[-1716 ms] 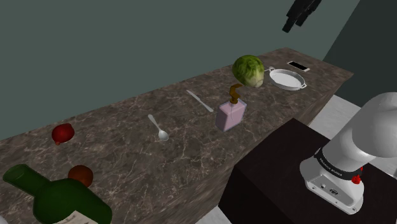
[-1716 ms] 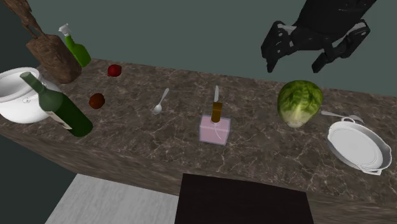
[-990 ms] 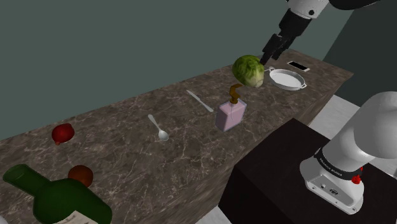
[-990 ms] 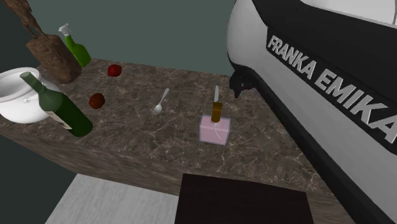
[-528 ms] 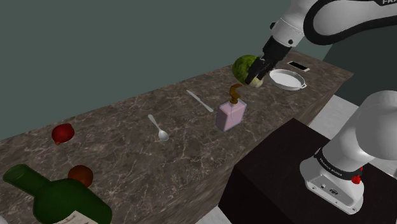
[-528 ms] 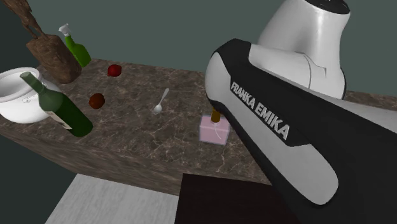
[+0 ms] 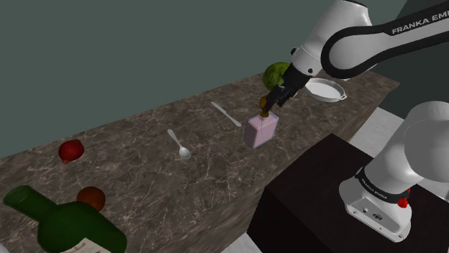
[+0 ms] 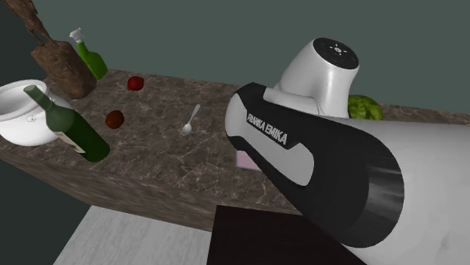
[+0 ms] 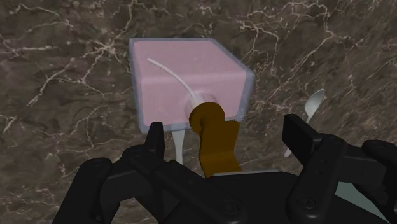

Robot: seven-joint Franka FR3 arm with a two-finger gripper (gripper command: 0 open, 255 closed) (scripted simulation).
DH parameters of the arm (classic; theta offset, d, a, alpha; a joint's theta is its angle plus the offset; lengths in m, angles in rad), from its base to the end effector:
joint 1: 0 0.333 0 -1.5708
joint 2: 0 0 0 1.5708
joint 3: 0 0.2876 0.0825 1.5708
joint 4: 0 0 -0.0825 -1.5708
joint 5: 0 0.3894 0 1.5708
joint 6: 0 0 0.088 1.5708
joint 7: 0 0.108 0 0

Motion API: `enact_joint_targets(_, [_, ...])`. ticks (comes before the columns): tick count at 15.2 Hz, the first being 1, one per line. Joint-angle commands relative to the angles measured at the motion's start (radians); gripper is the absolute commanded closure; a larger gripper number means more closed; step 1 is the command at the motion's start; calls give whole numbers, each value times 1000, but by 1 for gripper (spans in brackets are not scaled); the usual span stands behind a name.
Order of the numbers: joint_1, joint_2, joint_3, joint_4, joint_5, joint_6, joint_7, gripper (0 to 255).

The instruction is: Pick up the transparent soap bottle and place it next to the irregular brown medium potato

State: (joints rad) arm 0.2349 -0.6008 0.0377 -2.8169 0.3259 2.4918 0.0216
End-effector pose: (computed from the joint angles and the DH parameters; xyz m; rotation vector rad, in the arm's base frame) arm 0.3670 0.0992 0.3683 -2.8735 -0.0207 -0.3508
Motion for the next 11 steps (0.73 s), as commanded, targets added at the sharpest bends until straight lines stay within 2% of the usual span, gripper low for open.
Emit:
enact_joint_targets(1, [10,28,2,-10,13,40,-6,0])
enact_joint_targets(3, [23,70,2,-16,29,89,-15,0])
enact_joint_targets(11, [23,70,2,-16,29,89,-15,0])
